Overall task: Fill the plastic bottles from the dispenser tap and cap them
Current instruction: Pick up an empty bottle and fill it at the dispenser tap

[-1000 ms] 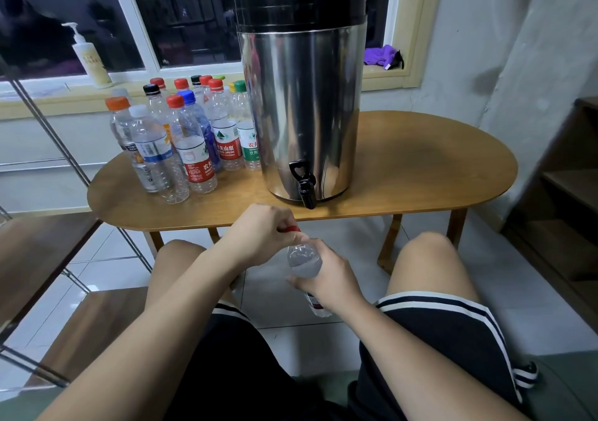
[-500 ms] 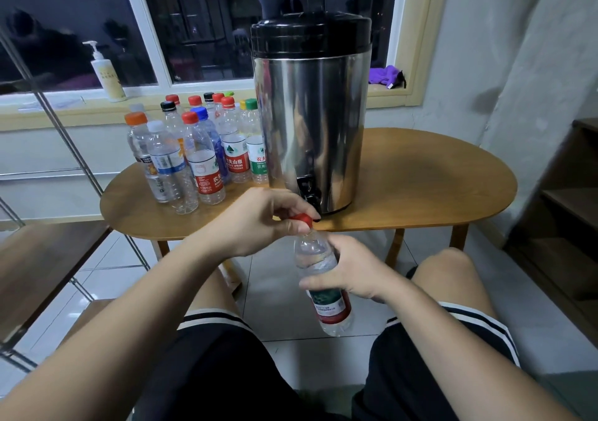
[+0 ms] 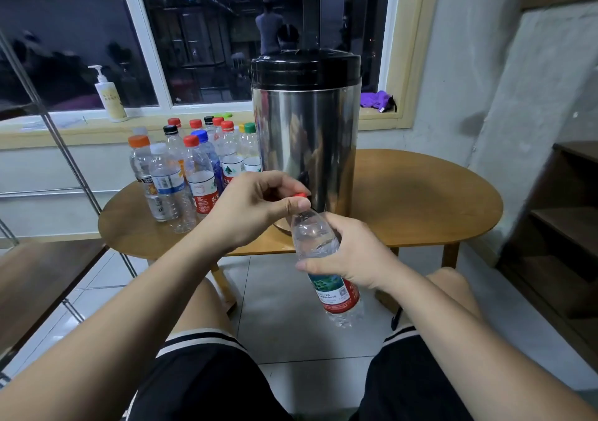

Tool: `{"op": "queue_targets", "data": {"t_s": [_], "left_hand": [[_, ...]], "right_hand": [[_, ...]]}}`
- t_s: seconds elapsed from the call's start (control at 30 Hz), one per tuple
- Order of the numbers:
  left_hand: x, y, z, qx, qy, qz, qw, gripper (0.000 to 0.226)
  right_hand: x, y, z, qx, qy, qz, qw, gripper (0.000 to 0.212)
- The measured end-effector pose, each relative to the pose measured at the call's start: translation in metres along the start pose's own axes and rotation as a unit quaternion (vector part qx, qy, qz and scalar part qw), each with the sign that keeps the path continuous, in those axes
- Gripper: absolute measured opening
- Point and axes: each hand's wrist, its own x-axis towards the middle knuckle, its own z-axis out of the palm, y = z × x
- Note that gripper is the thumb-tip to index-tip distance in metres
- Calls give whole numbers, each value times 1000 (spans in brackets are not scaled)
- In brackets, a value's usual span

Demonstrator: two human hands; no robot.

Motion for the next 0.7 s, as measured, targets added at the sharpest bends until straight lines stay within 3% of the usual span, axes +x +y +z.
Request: {"op": "queue_targets", "data": {"t_s": [0.13, 0.27, 0.4, 0.7], "left_hand": [[-1, -1, 8, -7, 36, 13, 999, 23], [1, -12, 6, -1, 54, -6, 999, 29], [2, -27, 7, 24, 31, -34, 999, 16], [4, -42, 22, 41, 12, -43, 998, 11]], "right_hand": [[1, -3, -11, 6, 12, 1, 1000, 53], [9, 0, -37, 37, 114, -6, 993, 45], [23, 10, -78, 27, 208, 11, 978, 39], [77, 79, -151, -73, 293, 86, 949, 60]]}}
